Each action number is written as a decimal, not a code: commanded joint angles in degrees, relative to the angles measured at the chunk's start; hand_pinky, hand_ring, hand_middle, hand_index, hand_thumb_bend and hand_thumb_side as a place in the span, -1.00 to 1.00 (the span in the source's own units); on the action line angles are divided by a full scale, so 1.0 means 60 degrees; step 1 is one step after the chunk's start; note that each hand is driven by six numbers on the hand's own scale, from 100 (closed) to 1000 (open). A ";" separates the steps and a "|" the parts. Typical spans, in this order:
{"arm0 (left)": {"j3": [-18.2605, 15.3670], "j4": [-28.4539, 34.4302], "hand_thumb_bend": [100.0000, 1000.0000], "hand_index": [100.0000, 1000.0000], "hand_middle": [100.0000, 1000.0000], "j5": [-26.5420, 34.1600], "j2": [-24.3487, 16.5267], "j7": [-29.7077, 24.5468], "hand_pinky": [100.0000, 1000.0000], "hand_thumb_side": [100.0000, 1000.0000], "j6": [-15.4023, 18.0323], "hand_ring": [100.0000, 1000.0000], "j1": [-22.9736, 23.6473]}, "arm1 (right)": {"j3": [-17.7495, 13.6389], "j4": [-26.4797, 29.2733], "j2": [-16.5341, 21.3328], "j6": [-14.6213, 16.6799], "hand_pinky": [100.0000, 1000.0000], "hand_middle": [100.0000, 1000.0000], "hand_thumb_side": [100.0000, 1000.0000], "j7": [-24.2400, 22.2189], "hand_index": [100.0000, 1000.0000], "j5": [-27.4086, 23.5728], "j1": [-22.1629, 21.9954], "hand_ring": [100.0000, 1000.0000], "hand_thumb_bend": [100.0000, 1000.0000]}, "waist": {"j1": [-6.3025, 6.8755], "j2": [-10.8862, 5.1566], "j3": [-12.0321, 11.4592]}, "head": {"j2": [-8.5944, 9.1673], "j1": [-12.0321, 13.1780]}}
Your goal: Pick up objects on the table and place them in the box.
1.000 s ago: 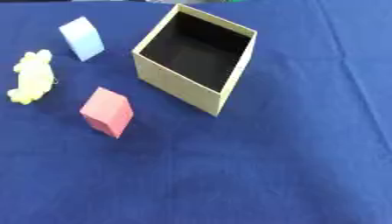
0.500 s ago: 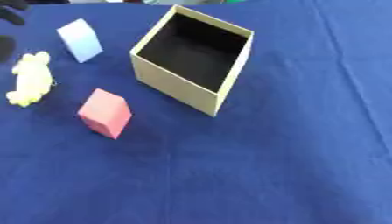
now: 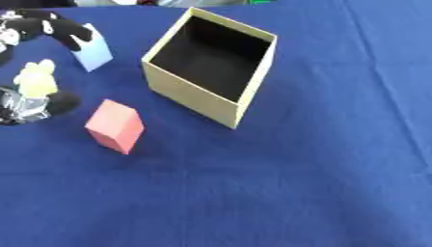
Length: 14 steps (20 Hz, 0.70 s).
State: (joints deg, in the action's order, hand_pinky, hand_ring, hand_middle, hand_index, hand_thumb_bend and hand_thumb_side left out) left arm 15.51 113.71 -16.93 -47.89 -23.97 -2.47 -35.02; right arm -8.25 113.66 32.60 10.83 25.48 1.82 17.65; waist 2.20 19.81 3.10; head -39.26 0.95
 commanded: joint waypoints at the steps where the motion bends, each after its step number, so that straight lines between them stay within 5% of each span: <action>1: -0.0004 0.0147 0.33 0.81 0.53 -0.0134 -0.0293 -0.0628 0.69 0.36 -0.0160 0.49 -0.0254 | -0.0031 0.0155 0.0316 0.0013 0.64 0.28 0.65 -0.0030 0.53 -0.0057 0.0055 0.42 -1.00 | -0.0007 -0.0216 -0.0001 | 0.0048 0.0008; 6: 0.0147 0.0147 0.66 0.85 0.61 -0.0579 -0.0293 -0.1647 0.75 0.22 -0.0273 0.57 -0.0454 | -0.0019 0.0155 0.0321 0.0009 0.64 0.28 0.64 -0.0049 0.52 -0.0058 0.0048 0.42 -1.00 | 0.0012 -0.0210 -0.0001 | 0.0071 -0.0010; 14: 0.0309 0.0147 0.52 0.89 0.67 -0.1229 -0.0313 -0.2955 0.86 0.09 -0.0399 0.71 -0.0558 | -0.0011 0.0155 0.0317 0.0004 0.64 0.27 0.65 -0.0053 0.52 -0.0074 0.0038 0.42 -1.00 | 0.0025 -0.0183 0.0005 | 0.0098 -0.0029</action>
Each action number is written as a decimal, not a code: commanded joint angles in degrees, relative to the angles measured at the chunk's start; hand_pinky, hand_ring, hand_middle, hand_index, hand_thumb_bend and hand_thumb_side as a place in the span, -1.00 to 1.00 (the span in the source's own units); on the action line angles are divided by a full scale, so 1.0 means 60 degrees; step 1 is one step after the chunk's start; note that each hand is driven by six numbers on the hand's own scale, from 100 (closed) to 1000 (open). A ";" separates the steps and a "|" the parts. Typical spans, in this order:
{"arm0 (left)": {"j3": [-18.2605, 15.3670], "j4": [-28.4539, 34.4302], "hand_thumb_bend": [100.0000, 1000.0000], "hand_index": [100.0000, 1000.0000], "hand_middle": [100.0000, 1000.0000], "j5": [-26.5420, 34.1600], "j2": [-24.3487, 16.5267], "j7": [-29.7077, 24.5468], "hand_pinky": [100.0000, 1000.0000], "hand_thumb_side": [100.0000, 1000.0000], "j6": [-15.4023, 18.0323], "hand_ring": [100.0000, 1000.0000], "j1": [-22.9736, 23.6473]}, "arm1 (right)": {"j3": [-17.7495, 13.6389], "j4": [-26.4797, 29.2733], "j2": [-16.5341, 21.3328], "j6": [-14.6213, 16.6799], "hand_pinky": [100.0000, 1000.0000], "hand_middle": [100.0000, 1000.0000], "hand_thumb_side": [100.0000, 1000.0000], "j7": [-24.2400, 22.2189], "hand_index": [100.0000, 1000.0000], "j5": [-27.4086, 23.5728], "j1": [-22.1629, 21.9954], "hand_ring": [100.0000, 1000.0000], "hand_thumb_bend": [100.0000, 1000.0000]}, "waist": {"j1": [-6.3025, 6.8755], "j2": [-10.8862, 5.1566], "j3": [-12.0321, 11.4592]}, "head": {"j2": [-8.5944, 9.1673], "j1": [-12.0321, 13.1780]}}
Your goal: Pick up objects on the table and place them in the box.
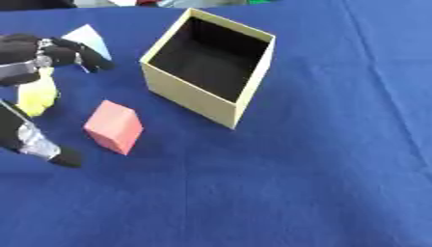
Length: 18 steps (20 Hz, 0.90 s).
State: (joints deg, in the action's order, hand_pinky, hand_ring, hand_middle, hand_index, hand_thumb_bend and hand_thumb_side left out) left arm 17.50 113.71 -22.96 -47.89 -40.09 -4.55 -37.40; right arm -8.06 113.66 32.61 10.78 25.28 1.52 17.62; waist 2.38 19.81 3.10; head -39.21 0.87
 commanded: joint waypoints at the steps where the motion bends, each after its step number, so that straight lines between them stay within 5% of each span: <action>1: 0.0003 0.0147 0.50 0.89 0.67 -0.0313 -0.0314 -0.0348 0.86 0.06 -0.0081 0.72 -0.0159 | -0.0042 0.0155 0.0314 0.0010 0.64 0.27 0.65 -0.0023 0.52 -0.0025 0.0042 0.42 -1.00 | -0.0002 -0.0181 0.0005 | 0.0091 -0.0013; 12: 0.0353 0.0147 0.15 0.92 0.79 -0.0978 -0.0121 -0.0778 0.84 -0.14 -0.0758 0.79 -0.0358 | -0.0036 0.0155 0.0317 -0.0002 0.64 0.27 0.66 -0.0046 0.52 -0.0017 0.0024 0.42 -1.00 | 0.0034 -0.0122 0.0001 | 0.0145 -0.0030; 18: 0.0504 0.0042 0.14 0.92 0.81 -0.1268 -0.0039 -0.0855 0.84 -0.17 -0.0804 0.81 -0.0451 | -0.0026 0.0155 0.0313 -0.0023 0.64 0.27 0.67 -0.0060 0.52 -0.0021 0.0019 0.42 -1.00 | 0.0086 -0.0065 0.0005 | 0.0217 -0.0028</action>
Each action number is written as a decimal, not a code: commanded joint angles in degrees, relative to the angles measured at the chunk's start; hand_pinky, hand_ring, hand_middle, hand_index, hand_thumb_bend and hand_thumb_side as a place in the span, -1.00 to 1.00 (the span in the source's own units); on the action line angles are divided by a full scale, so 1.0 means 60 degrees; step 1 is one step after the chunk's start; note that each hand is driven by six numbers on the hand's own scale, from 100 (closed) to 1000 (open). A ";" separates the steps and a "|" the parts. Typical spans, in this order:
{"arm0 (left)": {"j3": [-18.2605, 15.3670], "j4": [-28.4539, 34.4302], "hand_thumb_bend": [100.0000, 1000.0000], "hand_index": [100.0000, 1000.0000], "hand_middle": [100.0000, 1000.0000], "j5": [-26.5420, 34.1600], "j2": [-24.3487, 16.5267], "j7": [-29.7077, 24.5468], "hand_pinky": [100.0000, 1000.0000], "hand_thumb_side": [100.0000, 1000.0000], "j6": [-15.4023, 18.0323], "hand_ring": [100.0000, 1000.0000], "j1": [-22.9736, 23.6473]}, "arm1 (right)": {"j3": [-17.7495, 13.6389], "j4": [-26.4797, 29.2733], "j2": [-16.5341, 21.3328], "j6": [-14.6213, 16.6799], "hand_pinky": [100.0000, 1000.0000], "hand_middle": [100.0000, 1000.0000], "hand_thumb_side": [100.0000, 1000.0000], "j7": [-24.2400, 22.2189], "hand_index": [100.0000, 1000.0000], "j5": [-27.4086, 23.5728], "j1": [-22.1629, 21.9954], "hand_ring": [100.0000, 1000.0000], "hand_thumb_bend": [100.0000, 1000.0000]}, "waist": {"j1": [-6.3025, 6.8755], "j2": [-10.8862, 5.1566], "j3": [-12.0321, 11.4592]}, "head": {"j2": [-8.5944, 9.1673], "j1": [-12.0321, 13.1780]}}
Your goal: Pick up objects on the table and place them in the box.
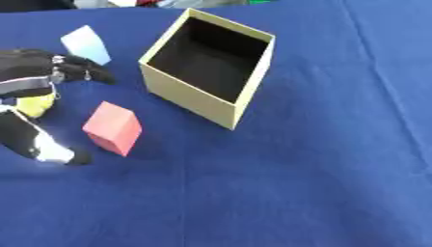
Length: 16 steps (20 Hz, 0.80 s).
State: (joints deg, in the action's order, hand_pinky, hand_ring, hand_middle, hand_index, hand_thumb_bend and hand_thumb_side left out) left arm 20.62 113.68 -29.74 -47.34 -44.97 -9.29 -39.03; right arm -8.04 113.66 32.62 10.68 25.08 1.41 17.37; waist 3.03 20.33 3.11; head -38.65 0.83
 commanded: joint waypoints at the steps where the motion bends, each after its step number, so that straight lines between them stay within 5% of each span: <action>1: 0.0013 -0.0003 0.14 0.92 0.81 -0.0202 -0.0120 -0.0070 0.84 -0.18 0.0021 0.81 -0.0202 | -0.0026 0.0155 0.0311 -0.0008 0.64 0.27 0.67 -0.0032 0.52 -0.0007 0.0064 0.42 -1.00 | -0.0013 -0.0144 0.0009 | 0.0136 -0.0022; 16: 0.0461 -0.1366 0.01 0.89 0.82 -0.1119 0.0111 -0.0296 0.86 -0.30 0.0891 0.84 -0.0549 | -0.0009 0.0155 0.0285 -0.0018 0.65 0.26 0.69 -0.0076 0.51 -0.0075 0.0081 0.42 -1.00 | 0.0016 -0.0006 0.0135 | 0.0203 0.0061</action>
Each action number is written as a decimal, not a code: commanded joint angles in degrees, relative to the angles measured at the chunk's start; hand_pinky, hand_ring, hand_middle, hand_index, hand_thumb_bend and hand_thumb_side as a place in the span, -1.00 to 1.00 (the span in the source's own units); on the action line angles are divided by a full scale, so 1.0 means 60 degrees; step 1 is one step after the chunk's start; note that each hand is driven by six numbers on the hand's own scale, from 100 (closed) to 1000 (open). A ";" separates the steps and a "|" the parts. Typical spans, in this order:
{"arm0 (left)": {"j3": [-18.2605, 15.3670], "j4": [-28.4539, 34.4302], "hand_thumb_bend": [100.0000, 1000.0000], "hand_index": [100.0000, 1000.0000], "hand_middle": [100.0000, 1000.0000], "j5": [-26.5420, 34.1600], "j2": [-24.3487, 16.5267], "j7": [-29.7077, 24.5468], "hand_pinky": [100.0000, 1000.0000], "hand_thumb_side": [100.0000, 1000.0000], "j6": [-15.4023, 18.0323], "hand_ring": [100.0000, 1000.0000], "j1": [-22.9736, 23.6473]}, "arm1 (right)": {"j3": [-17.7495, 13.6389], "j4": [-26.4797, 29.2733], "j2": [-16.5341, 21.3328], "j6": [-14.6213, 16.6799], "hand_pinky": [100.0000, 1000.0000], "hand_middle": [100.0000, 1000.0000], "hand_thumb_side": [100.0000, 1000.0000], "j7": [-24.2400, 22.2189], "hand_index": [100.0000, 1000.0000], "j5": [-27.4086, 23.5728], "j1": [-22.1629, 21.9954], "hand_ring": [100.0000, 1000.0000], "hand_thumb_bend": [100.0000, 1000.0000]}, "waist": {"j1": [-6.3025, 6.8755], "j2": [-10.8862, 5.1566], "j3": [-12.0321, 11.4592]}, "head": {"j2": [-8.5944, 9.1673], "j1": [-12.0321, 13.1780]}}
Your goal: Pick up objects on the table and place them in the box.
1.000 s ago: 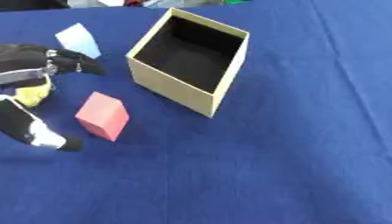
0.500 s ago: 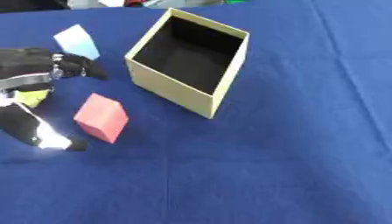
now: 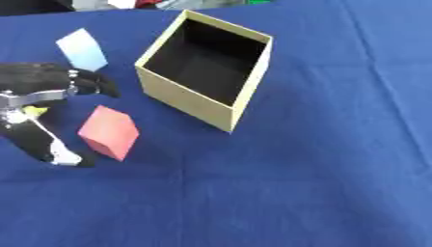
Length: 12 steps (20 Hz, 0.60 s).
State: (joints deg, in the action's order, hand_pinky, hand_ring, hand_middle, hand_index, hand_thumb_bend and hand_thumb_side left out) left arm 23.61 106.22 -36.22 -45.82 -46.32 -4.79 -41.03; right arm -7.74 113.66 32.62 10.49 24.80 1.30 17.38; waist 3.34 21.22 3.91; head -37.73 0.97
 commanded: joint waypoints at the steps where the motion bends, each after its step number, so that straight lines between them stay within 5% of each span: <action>1: -0.0032 -0.0222 0.01 0.89 0.82 -0.0023 -0.0129 -0.0106 0.86 -0.30 0.0175 0.84 -0.0256 | -0.0056 0.0155 0.0285 0.0013 0.65 0.26 0.69 -0.0034 0.51 -0.0059 0.0078 0.42 -1.00 | -0.0036 -0.0148 0.0012 | 0.0039 0.0038; 12: 0.0032 -0.1095 -0.07 0.89 0.81 -0.0052 0.0242 -0.0206 0.86 -0.31 0.0334 0.83 -0.0615 | -0.0047 0.0155 0.0239 0.0000 0.65 0.26 0.70 -0.0058 0.50 -0.0081 0.0079 0.42 -1.00 | -0.0037 -0.0050 0.0092 | 0.0110 0.0071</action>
State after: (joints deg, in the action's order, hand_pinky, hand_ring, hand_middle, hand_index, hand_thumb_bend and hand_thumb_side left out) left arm 24.16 99.68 -36.31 -43.63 -47.57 -3.03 -43.61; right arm -7.71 113.66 32.62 10.44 24.59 1.08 17.41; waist 3.31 21.94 4.39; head -37.67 1.34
